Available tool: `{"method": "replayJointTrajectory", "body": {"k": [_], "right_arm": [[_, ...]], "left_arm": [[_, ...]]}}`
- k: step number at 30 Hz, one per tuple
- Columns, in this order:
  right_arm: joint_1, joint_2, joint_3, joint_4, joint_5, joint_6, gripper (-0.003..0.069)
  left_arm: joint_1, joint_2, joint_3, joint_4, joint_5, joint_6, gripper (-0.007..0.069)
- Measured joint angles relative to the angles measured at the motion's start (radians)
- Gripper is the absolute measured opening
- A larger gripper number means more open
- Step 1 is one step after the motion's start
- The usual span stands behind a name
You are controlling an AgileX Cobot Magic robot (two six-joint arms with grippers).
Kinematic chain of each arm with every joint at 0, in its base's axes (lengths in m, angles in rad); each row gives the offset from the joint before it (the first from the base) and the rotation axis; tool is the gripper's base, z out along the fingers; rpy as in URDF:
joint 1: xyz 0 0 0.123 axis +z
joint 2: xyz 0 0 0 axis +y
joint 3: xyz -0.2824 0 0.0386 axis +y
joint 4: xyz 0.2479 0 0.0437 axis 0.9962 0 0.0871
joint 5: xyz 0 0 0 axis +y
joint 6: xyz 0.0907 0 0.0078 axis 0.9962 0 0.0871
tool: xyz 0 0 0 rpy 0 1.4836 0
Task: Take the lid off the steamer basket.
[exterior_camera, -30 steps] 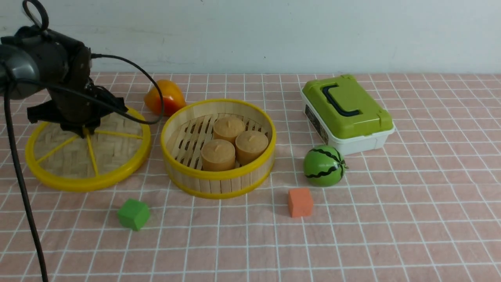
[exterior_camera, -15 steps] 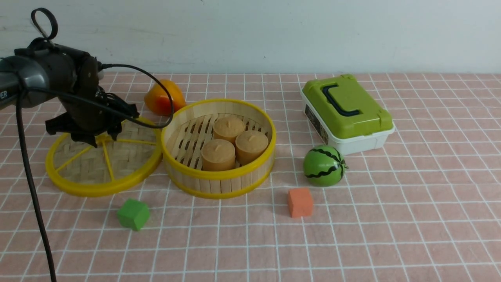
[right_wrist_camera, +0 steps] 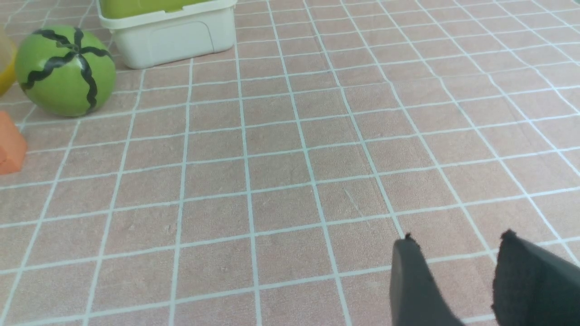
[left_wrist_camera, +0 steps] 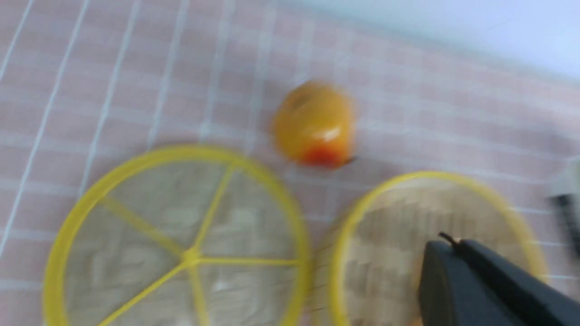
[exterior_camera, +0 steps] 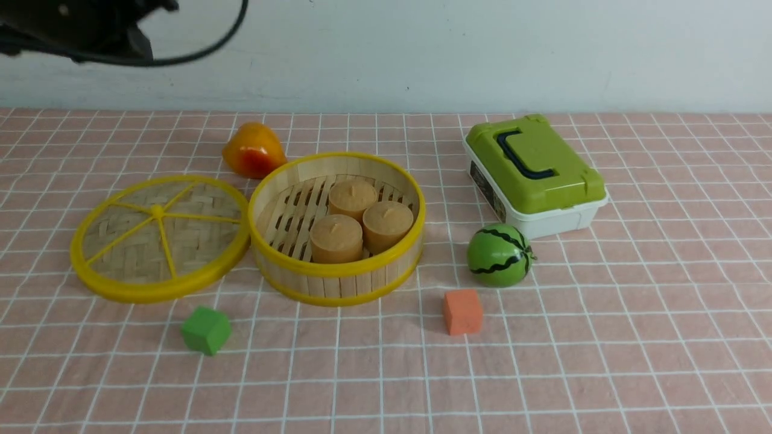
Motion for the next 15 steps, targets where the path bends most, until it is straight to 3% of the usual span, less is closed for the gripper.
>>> {"method": "replayJointTrajectory", "body": {"k": [1,7,15], "right_arm": [[0.0,0.0,0.0,0.0,0.0,0.0,0.0241],[0.0,0.0,0.0,0.0,0.0,0.0,0.0241],[0.0,0.0,0.0,0.0,0.0,0.0,0.0241]], "left_arm": [[0.0,-0.101,0.048,-0.083,-0.007,0.083,-0.0013],[0.0,-0.395,0.293,-0.287,0.022,0.291,-0.0013],[0.0,-0.605,0.56,-0.37,0.062,0.391,-0.0013]]}}
